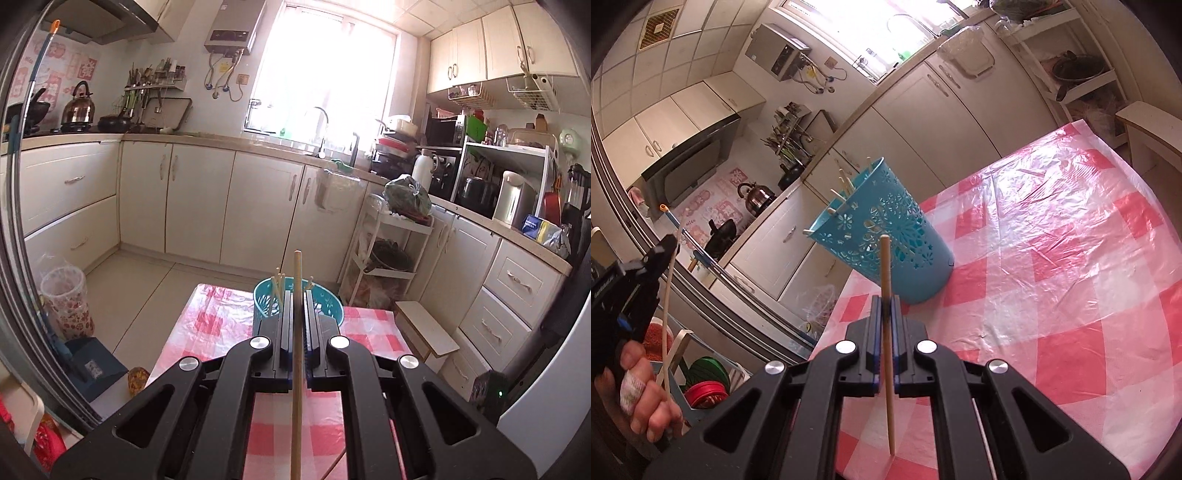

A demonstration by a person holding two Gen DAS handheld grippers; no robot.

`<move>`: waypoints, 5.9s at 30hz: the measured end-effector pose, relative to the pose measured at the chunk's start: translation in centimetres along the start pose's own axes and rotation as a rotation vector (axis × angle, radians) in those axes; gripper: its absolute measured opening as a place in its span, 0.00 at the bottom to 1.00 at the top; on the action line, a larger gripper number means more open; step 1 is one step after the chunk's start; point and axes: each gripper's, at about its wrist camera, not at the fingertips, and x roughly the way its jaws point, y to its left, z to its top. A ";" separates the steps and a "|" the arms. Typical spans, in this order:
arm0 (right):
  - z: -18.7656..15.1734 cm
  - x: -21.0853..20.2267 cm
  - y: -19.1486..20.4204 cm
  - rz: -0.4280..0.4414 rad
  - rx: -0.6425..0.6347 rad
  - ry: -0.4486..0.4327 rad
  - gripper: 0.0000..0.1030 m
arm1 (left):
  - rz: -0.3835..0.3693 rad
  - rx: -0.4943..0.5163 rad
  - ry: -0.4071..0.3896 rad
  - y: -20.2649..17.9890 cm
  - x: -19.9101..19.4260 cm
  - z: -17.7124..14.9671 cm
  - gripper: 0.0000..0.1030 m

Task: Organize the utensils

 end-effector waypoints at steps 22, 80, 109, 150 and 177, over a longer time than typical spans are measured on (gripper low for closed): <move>0.0 0.7 -1.3 0.032 -0.035 0.000 0.05 | 0.027 -0.228 -0.046 2.8 19.4 5.0 0.04; 12.7 -3.3 11.3 0.179 -0.280 -0.287 0.05 | 0.209 -0.158 0.225 10.2 5.8 -9.2 0.54; 3.9 0.4 10.4 -0.316 -0.278 0.016 0.91 | 0.248 0.004 0.241 5.8 -3.4 -6.3 0.93; -15.3 -25.7 24.7 -0.405 -0.299 -0.197 0.93 | 0.306 0.192 0.191 -5.2 -29.5 -8.3 0.93; -16.6 -25.6 26.3 -0.403 -0.365 -0.188 0.93 | 0.288 0.100 0.097 -3.0 -32.1 -8.2 0.93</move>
